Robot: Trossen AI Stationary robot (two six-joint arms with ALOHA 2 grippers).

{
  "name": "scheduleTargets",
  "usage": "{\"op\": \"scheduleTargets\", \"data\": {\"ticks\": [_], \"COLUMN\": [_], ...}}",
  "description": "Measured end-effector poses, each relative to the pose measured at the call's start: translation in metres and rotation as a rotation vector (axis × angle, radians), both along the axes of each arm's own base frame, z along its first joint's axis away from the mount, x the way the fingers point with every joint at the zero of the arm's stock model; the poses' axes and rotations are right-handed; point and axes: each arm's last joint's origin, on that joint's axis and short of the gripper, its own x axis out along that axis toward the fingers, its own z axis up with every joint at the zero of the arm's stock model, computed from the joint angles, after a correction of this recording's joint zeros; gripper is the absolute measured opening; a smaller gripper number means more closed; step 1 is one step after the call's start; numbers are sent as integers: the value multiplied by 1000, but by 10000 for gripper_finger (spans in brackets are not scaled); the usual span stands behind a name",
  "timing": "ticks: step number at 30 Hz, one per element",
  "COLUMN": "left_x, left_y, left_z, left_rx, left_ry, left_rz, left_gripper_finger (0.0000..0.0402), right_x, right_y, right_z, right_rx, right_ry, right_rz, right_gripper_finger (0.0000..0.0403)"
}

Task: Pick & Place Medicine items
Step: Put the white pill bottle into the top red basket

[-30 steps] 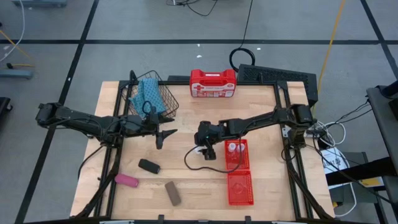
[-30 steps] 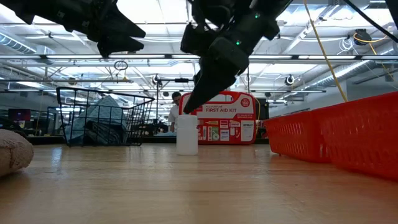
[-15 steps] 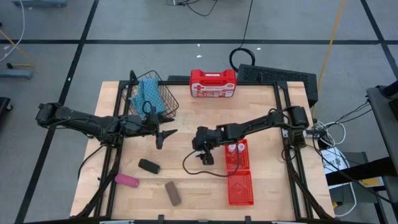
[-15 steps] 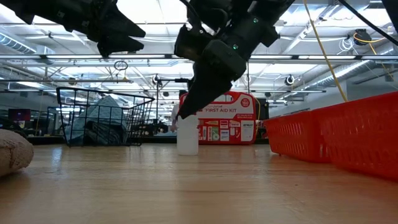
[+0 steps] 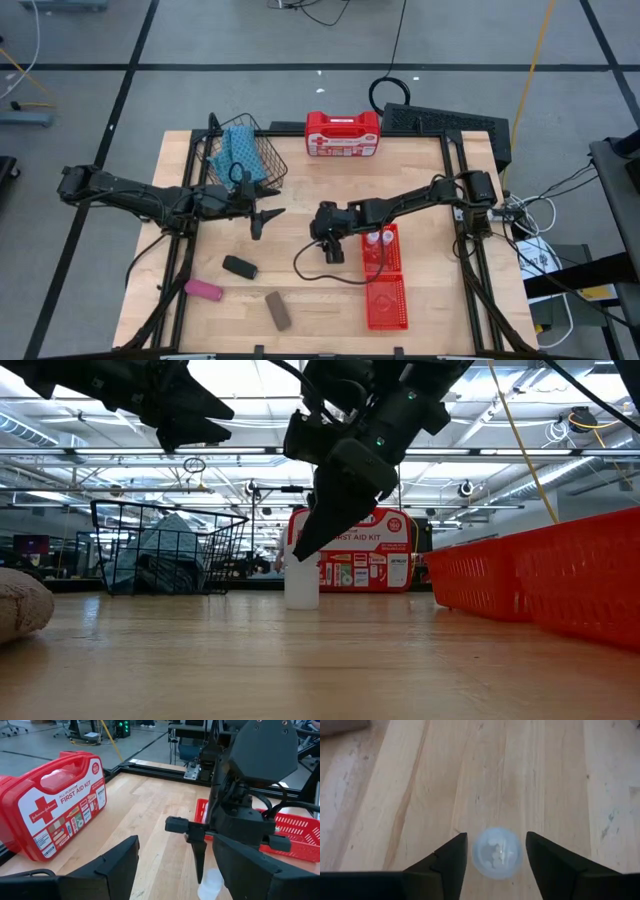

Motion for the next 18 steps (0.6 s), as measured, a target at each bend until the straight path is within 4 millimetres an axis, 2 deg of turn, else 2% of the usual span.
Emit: {"op": "scheduleTargets", "data": {"ticks": [12,16,18], "left_x": [0,0,0], "left_y": [0,0,0], "left_z": [0,0,0], "left_rx": [0,0,0], "left_ry": [0,0,0], "left_rz": [0,0,0], "left_gripper_finger": [249,255,260], "right_x": [-1,-2,-8], "right_y": [0,0,2], "right_z": [-1,0,6], "right_rx": [-4,-3,-6], "right_ry": [11,16,39], "right_rz": [-1,0,4], "right_gripper_finger": [126,125,127]}}
